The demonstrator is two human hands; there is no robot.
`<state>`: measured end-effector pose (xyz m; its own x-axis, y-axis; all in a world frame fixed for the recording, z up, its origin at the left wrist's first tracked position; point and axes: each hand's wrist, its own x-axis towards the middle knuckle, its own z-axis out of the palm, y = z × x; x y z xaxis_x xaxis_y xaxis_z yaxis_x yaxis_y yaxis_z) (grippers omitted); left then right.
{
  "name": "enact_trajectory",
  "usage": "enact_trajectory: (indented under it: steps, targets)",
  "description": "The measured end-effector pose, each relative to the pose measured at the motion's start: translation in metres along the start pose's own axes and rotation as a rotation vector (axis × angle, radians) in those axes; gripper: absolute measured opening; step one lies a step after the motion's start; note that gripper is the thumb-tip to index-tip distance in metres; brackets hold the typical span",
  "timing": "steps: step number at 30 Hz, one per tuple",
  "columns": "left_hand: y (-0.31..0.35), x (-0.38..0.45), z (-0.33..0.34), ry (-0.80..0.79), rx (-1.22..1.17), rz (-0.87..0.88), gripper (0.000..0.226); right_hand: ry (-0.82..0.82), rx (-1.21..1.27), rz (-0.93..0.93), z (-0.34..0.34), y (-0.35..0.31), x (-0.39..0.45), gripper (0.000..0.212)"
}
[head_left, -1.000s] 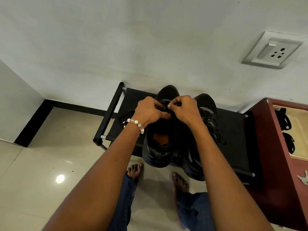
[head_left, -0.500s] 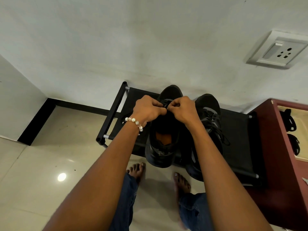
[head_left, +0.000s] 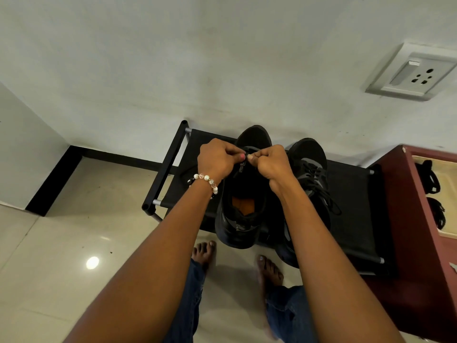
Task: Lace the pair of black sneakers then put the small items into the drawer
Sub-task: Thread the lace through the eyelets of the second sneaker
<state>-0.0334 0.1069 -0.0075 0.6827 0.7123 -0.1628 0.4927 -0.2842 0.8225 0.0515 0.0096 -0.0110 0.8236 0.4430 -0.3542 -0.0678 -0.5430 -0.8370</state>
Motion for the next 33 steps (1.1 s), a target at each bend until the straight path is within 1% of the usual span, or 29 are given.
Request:
enact_trajectory:
  steps: [3, 5, 10, 11, 13, 14, 16, 17, 18, 19, 21, 23, 25, 26, 27, 28, 29, 30, 31, 32, 33]
  targets:
    - [-0.002, 0.003, 0.002, 0.024, -0.008, -0.009, 0.010, 0.049, 0.011, 0.033, 0.007, 0.006, 0.003, 0.028]
    - [-0.003, 0.004, 0.004, 0.037, -0.024, -0.016, 0.008, 0.068, 0.021, 0.046, 0.010, 0.009, 0.005, 0.029]
    - [-0.005, 0.004, 0.014, 0.045, -0.076, -0.066, 0.003, 0.051, 0.030, 0.026, 0.008, 0.009, 0.003, 0.026]
    - [-0.005, 0.004, 0.015, 0.027, -0.061, -0.069, 0.006, 0.031, 0.043, 0.019, 0.004, 0.005, 0.001, 0.021]
    - [-0.003, 0.006, 0.018, -0.019, 0.011, -0.067, 0.012, -0.023, 0.064, -0.001, -0.005, 0.001, -0.004, 0.003]
    - [-0.002, 0.006, 0.018, -0.036, 0.039, -0.074, 0.015, -0.031, 0.063, -0.020, -0.009, 0.000, -0.007, 0.005]
    - [-0.002, 0.007, 0.015, -0.047, 0.013, -0.112, 0.020, 0.008, -0.023, -0.094, -0.019, -0.001, -0.012, 0.017]
    - [-0.001, 0.007, 0.013, -0.041, -0.059, -0.142, 0.021, 0.028, -0.104, -0.129, -0.025, -0.002, -0.015, 0.022]
    - [0.000, 0.006, 0.011, -0.030, -0.164, -0.180, 0.020, 0.015, -0.174, -0.153, -0.032, -0.006, -0.021, 0.025]
    - [0.003, 0.004, 0.008, -0.021, -0.287, -0.225, 0.020, -0.023, -0.223, -0.158, -0.039, -0.009, -0.029, 0.026]
    - [0.010, 0.003, 0.001, 0.009, -0.540, -0.298, 0.021, -0.107, -0.309, -0.135, -0.048, -0.012, -0.044, 0.035]
    - [0.019, 0.000, -0.010, 0.074, -0.844, -0.333, 0.019, -0.137, -0.487, -0.117, -0.046, -0.012, -0.057, 0.045]
    - [0.027, -0.002, -0.026, 0.189, -1.236, -0.342, 0.014, -0.149, -0.652, -0.097, -0.039, -0.008, -0.063, 0.042]
    - [0.028, -0.003, -0.035, 0.250, -1.404, -0.313, 0.013, -0.158, -0.681, -0.081, -0.035, -0.005, -0.064, 0.041]
    - [0.026, -0.002, -0.044, 0.308, -1.473, -0.261, 0.013, -0.166, -0.681, -0.066, -0.030, -0.003, -0.064, 0.041]
    - [0.022, -0.001, -0.052, 0.358, -1.432, -0.199, 0.013, -0.166, -0.668, -0.048, -0.027, 0.000, -0.063, 0.040]
    - [0.017, 0.002, -0.058, 0.397, -1.286, -0.123, 0.013, -0.160, -0.652, -0.030, -0.024, 0.002, -0.062, 0.039]
    - [0.013, 0.004, -0.061, 0.415, -1.038, -0.033, 0.012, -0.151, -0.637, -0.014, -0.021, 0.004, -0.061, 0.038]
    - [0.009, 0.005, -0.062, 0.402, -0.722, 0.060, 0.012, -0.135, -0.627, -0.002, -0.020, 0.004, -0.061, 0.038]
    - [0.008, 0.004, -0.059, 0.342, -0.399, 0.149, 0.011, -0.114, -0.624, 0.003, -0.018, 0.005, -0.060, 0.037]
    - [0.007, 0.002, -0.054, 0.238, -0.123, 0.207, 0.010, -0.088, -0.625, 0.004, -0.017, 0.004, -0.061, 0.036]
